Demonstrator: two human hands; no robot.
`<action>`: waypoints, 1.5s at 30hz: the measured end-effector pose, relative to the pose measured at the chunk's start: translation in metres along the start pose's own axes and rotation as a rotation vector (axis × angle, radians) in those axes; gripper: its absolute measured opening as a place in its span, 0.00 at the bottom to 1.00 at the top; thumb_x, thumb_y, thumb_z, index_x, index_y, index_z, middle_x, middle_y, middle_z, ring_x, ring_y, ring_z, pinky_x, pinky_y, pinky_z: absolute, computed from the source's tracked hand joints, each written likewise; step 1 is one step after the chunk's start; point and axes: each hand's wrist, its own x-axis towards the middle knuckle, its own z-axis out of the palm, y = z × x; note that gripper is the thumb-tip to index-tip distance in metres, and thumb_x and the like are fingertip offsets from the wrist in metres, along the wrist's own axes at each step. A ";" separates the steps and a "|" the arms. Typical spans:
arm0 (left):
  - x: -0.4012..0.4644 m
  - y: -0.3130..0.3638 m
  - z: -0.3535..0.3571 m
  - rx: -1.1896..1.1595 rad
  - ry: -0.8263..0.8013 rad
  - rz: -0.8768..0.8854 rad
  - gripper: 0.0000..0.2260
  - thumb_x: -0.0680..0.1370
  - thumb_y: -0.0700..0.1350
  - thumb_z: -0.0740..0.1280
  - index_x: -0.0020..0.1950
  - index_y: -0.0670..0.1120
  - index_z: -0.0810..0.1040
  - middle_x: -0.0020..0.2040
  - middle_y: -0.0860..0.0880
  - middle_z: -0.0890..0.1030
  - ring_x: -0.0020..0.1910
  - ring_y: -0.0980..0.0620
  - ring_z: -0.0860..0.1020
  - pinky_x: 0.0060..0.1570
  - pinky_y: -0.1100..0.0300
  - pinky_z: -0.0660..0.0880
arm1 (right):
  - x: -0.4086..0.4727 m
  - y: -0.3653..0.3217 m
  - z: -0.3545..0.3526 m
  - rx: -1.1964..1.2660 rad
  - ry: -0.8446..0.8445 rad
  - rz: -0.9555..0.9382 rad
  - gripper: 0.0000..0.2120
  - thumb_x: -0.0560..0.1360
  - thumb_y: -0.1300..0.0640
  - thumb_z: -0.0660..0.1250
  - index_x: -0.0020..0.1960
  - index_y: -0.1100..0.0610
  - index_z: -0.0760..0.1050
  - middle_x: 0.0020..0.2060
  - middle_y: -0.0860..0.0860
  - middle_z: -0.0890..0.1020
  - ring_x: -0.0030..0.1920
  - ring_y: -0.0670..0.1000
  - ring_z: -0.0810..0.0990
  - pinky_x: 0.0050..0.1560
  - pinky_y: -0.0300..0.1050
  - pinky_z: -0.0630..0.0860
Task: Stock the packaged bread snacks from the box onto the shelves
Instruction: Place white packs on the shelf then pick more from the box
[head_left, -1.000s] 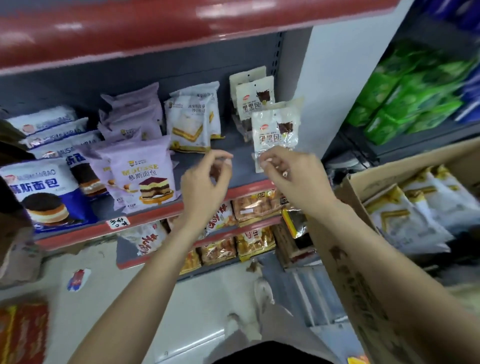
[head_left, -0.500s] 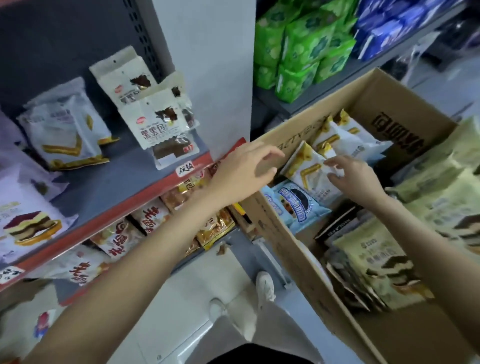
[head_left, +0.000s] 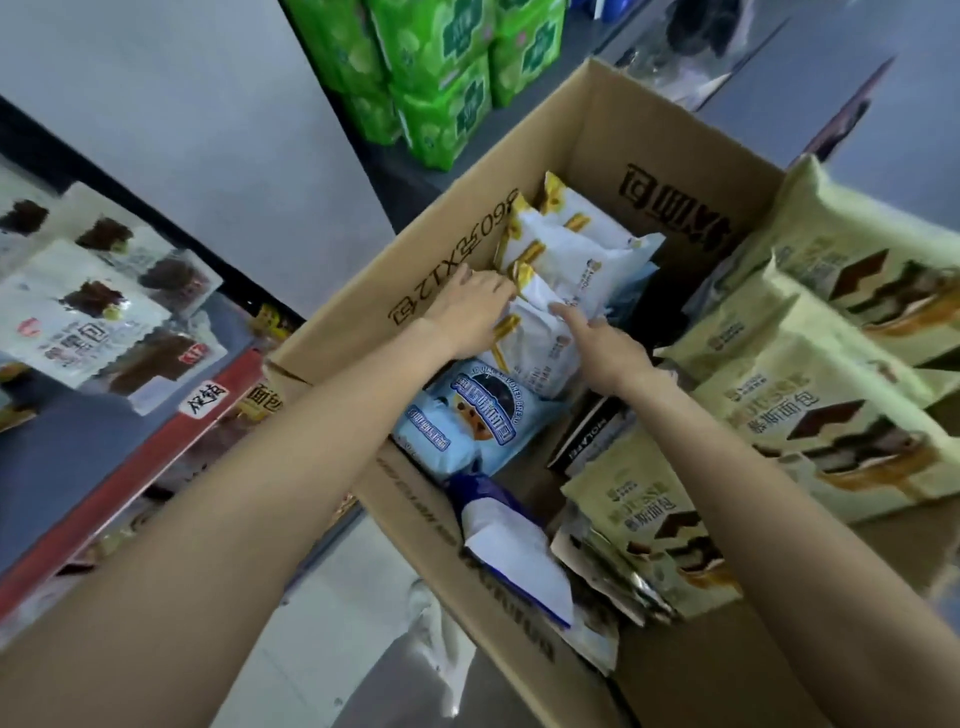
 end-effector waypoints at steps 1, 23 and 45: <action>0.005 0.002 0.005 0.052 -0.011 -0.022 0.20 0.80 0.50 0.58 0.69 0.43 0.64 0.68 0.44 0.69 0.69 0.46 0.65 0.69 0.48 0.56 | 0.002 0.001 0.000 -0.004 0.011 -0.008 0.35 0.77 0.66 0.56 0.76 0.43 0.46 0.63 0.64 0.70 0.55 0.64 0.75 0.43 0.52 0.69; -0.107 -0.030 -0.035 -0.440 0.189 -0.277 0.16 0.76 0.61 0.63 0.49 0.48 0.71 0.37 0.51 0.77 0.39 0.47 0.77 0.33 0.54 0.67 | -0.019 -0.025 -0.024 0.192 0.543 -0.011 0.10 0.79 0.58 0.58 0.57 0.60 0.74 0.52 0.60 0.78 0.47 0.66 0.78 0.38 0.50 0.66; -0.366 -0.071 0.004 -1.237 1.387 -0.835 0.17 0.79 0.51 0.65 0.67 0.56 0.69 0.60 0.65 0.76 0.59 0.69 0.74 0.53 0.75 0.70 | -0.119 -0.215 -0.115 0.720 0.918 -0.672 0.09 0.80 0.53 0.60 0.50 0.60 0.72 0.24 0.44 0.64 0.25 0.40 0.67 0.28 0.33 0.60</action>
